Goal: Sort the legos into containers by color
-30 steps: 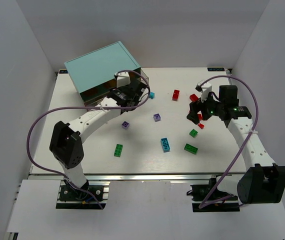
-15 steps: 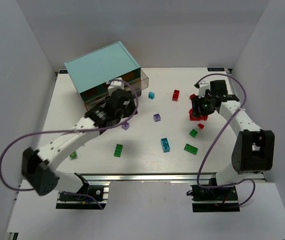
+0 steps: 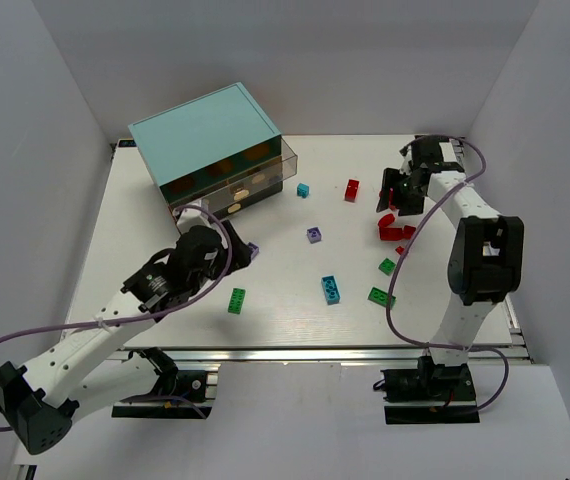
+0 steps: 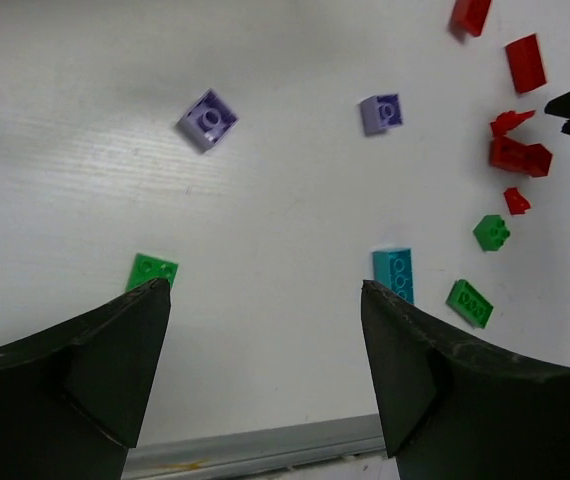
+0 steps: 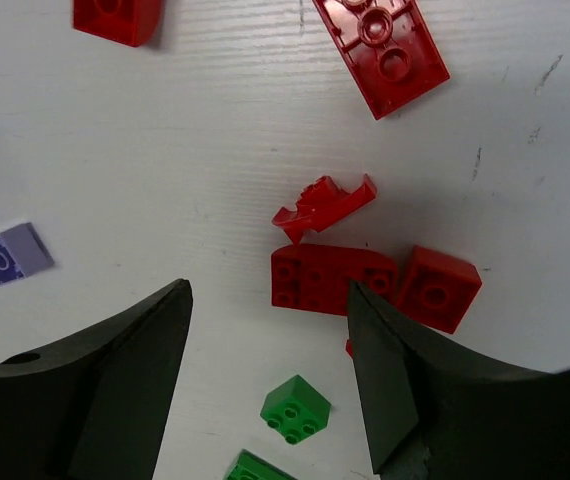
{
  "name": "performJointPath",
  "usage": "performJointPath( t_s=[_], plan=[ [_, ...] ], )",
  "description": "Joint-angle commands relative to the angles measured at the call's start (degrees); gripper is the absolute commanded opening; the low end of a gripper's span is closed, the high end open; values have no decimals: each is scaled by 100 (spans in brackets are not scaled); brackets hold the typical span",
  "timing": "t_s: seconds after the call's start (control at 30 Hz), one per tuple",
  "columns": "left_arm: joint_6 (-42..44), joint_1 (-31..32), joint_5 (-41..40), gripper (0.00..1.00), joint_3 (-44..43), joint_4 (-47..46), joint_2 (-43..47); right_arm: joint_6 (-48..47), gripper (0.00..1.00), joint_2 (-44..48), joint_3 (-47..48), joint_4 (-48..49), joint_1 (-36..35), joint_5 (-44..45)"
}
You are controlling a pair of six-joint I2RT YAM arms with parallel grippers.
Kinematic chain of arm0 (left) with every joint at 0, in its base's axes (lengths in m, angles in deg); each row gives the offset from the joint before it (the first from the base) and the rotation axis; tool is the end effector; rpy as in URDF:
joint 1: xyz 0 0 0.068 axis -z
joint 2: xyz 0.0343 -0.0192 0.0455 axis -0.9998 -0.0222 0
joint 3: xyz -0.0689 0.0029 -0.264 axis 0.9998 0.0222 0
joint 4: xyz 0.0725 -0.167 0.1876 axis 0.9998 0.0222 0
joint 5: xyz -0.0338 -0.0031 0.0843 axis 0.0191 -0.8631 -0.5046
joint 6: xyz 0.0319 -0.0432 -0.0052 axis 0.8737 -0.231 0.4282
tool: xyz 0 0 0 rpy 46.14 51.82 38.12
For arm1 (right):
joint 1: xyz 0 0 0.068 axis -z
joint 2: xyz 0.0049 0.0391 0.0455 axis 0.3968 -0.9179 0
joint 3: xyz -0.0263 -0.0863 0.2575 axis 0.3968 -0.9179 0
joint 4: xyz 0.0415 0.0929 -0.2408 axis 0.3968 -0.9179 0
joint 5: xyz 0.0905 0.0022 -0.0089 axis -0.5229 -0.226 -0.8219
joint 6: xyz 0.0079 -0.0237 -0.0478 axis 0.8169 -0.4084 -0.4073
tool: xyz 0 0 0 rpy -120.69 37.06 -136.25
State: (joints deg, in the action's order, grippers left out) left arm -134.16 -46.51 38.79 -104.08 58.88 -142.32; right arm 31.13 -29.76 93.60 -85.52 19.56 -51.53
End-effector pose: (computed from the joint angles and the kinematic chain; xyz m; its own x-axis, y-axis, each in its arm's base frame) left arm 0.1536 -0.1218 0.3031 -0.6051 -0.3928 -0.6925 -0.0661 0.8916 -0.4480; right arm 0.4056 0.0316 0.2360 -0.8419 0.0869 -0.5326 -0.0141 0.9831 0.1826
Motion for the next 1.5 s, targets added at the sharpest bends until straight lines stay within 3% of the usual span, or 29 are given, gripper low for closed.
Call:
performJointPath(
  t_s=[0.0, 0.23, 0.43, 0.77, 0.83, 0.97, 1.23, 1.47],
  plan=[
    [-487, -3, 12, 87, 223, 368, 344, 482, 69, -165, 265, -164, -14, 287],
    [-594, -3, 56, 88, 382, 518, 292, 763, 68, -552, 380, -182, -14, 243],
    [-576, -3, 38, 89, 302, 527, 89, 843, 61, -859, 502, -164, 3, 305],
    [-585, -3, 47, 89, 329, 562, 116, 694, 23, -992, 608, -190, 12, 279],
    [-585, -3, 47, 89, 364, 535, 168, 501, 13, -896, 617, -199, 4, 191],
    [-585, -3, 56, 89, 443, 456, 256, 10, 1, -737, 766, -252, -49, -204],
    [-488, -3, 134, 89, 557, 193, 397, -1581, 0, -70, 1004, -147, -576, -1417],
    [-427, -3, 170, 90, 548, 96, 423, -2567, 0, 765, 1021, 845, -1516, -1822]
  ],
)
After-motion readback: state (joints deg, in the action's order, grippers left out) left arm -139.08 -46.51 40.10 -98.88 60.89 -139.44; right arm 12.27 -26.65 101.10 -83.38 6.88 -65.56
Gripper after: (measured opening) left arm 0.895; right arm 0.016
